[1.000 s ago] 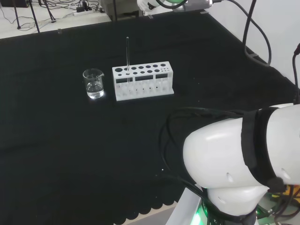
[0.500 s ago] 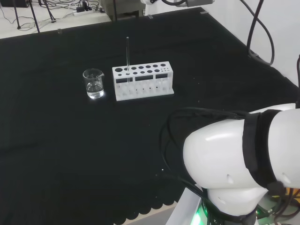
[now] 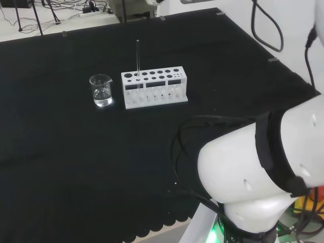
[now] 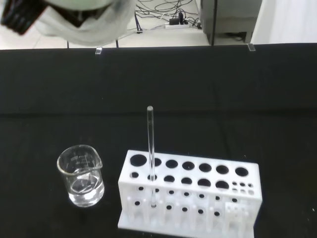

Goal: Take the glass rod from the white test tube rack.

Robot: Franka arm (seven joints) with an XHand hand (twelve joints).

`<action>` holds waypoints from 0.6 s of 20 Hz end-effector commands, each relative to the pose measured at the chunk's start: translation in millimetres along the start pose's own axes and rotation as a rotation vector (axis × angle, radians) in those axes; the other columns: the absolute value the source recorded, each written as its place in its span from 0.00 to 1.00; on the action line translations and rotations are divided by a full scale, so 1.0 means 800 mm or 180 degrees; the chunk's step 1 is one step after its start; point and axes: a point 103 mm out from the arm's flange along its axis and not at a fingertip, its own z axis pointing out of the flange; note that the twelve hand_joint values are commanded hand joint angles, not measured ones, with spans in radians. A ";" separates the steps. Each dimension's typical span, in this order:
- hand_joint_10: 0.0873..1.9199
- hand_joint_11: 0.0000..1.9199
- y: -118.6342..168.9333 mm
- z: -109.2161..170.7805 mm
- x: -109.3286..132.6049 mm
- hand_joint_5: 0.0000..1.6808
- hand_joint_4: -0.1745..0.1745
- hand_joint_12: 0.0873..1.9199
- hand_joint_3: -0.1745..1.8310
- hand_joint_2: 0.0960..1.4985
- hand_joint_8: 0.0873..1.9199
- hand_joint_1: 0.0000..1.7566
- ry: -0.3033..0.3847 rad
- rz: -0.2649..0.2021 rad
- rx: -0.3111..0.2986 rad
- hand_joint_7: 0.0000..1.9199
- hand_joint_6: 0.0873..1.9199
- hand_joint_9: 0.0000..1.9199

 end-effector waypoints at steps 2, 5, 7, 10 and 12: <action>0.46 0.00 0.076 0.016 -0.004 0.10 0.33 0.69 0.38 0.37 0.39 0.46 0.0013 -0.0121 0.0058 0.01 0.00 0.02; 0.46 0.00 0.094 0.028 -0.006 0.10 0.33 0.69 0.38 0.37 0.39 0.46 0.0030 -0.0149 0.0110 0.01 0.00 0.02; 0.46 0.00 0.105 0.036 -0.005 0.10 0.33 0.69 0.38 0.37 0.39 0.46 0.0023 -0.0179 0.0144 0.01 0.00 0.02; 0.46 0.00 0.117 0.045 0.001 0.10 0.33 0.70 0.38 0.37 0.39 0.46 -0.0155 -0.0258 0.0193 0.02 0.00 0.02; 0.46 0.00 0.126 0.049 0.006 0.10 0.32 0.70 0.38 0.37 0.39 0.46 -0.0158 -0.0303 0.0223 0.02 0.00 0.02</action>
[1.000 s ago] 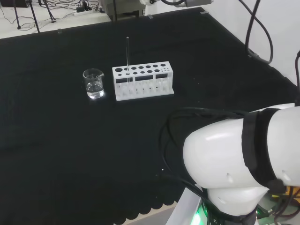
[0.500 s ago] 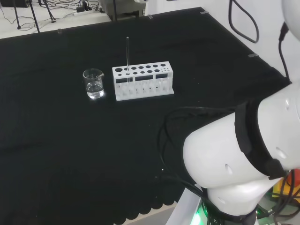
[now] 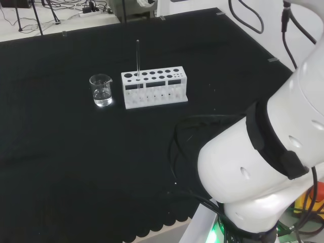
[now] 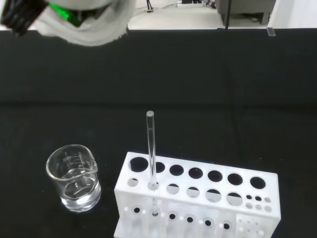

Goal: Take the glass rod from the white test tube rack.

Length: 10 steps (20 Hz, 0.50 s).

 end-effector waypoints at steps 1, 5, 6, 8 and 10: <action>0.46 0.00 0.040 0.011 0.009 0.10 0.32 0.70 0.38 0.37 0.39 0.46 -0.0189 -0.0167 0.0036 0.02 0.00 0.03; 0.46 0.00 0.060 0.020 0.015 0.11 0.32 0.70 0.39 0.37 0.39 0.46 -0.0146 -0.0197 0.0094 0.02 0.00 0.03; 0.46 0.00 0.065 0.022 0.016 0.11 0.32 0.70 0.39 0.37 0.39 0.46 -0.0140 -0.0203 0.0103 0.02 0.00 0.03; 0.46 0.00 0.073 0.028 0.017 0.11 0.32 0.70 0.39 0.37 0.39 0.46 -0.0102 -0.0217 0.0135 0.02 0.00 0.03; 0.46 0.00 0.079 0.034 0.019 0.11 0.32 0.70 0.39 0.37 0.39 0.46 -0.0083 -0.0243 0.0157 0.02 0.00 0.03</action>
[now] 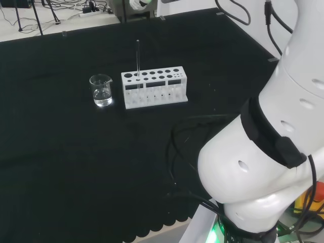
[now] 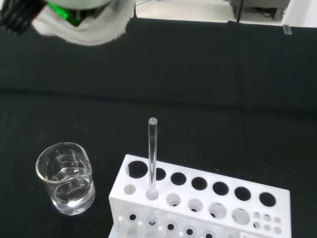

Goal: Take the glass rod from the white test tube rack.

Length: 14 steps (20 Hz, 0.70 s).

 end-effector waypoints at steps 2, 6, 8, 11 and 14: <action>0.46 0.00 0.028 0.020 0.009 0.11 0.32 0.71 0.39 0.37 0.39 0.46 0.0042 -0.0108 0.0098 0.02 0.00 0.03; 0.46 0.00 0.035 0.032 0.008 0.11 0.32 0.71 0.39 0.37 0.39 0.46 0.0040 -0.0152 0.0152 0.02 0.00 0.04; 0.46 0.00 0.040 0.039 0.007 0.11 0.32 0.71 0.39 0.37 0.39 0.45 0.0039 -0.0172 0.0180 0.02 0.00 0.04; 0.46 0.00 0.046 0.049 0.006 0.11 0.32 0.71 0.39 0.37 0.39 0.45 0.0041 -0.0200 0.0208 0.03 0.00 0.04; 0.46 0.00 0.050 0.058 0.002 0.11 0.33 0.71 0.39 0.37 0.39 0.45 0.0062 -0.0212 0.0242 0.03 0.00 0.04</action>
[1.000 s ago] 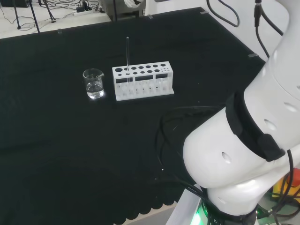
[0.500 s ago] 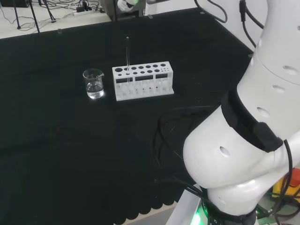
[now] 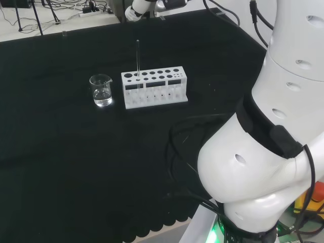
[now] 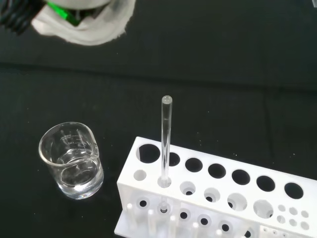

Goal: Take the glass rod from the white test tube rack.

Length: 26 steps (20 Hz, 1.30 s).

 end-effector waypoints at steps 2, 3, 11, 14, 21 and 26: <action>0.46 0.00 0.017 0.024 -0.009 0.11 0.33 0.71 0.39 0.37 0.39 0.44 0.0033 -0.0092 0.0058 0.03 0.00 0.05; 0.46 0.00 0.019 0.028 -0.010 0.11 0.33 0.71 0.39 0.37 0.39 0.44 0.0045 -0.0101 0.0056 0.03 0.00 0.05; 0.46 0.00 0.037 0.057 -0.019 0.14 0.37 0.71 0.39 0.37 0.39 0.44 0.0022 -0.0110 0.0180 0.01 0.00 0.05; 0.46 0.00 0.041 0.064 -0.019 0.16 0.38 0.71 0.39 0.38 0.39 0.43 -0.0021 -0.0126 0.0185 0.00 0.00 0.05; 0.46 0.00 0.044 0.081 -0.017 0.18 0.38 0.71 0.38 0.38 0.41 0.43 -0.0079 -0.0123 0.0230 0.03 0.00 0.07; 0.46 0.00 0.043 0.104 -0.022 0.20 0.39 0.73 0.38 0.38 0.41 0.43 -0.0029 -0.0100 0.0308 0.05 0.00 0.10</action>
